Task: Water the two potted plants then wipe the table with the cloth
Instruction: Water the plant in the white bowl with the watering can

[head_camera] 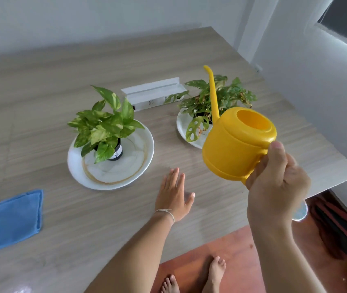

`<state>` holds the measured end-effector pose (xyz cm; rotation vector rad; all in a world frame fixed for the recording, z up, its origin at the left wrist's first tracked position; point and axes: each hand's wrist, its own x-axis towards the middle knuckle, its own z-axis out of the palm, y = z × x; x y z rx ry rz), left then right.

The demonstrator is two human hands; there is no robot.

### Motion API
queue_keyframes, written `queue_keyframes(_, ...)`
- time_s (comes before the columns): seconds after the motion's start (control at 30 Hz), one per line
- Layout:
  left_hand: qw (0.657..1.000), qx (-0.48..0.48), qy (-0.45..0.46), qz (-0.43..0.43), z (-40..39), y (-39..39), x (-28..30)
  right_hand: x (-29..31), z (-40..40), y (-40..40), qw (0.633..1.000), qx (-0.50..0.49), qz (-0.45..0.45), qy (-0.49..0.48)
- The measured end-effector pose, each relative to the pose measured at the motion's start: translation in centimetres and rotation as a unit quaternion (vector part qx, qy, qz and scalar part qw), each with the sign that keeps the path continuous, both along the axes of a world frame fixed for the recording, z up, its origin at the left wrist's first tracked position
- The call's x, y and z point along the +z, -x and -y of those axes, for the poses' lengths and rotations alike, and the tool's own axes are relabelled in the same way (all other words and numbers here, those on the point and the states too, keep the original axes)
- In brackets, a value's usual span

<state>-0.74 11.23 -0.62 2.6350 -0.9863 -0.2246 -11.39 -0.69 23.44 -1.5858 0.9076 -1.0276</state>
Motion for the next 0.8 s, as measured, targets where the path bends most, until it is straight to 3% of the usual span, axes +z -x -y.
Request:
queue_keyframes(0.2, 0.989, 0.088, 0.121, 0.006, -8.3, 1.5, 1.7, 0.6, -4.6, -1.1, 0.998, 0.065, 0.006, 0.014)
queue_keyframes(0.43, 0.981, 0.187, 0.015, 0.037, -20.6, 1.7, 0.5, 0.4, -10.6, -2.6, 0.985, 0.170, 0.004, 0.004)
queue_keyframes(0.8, 0.973, 0.230, -0.010, 0.020, -21.5, 2.1, 0.4, 1.3, -16.1, -3.7, 0.973, 0.207, -0.070, 0.071)
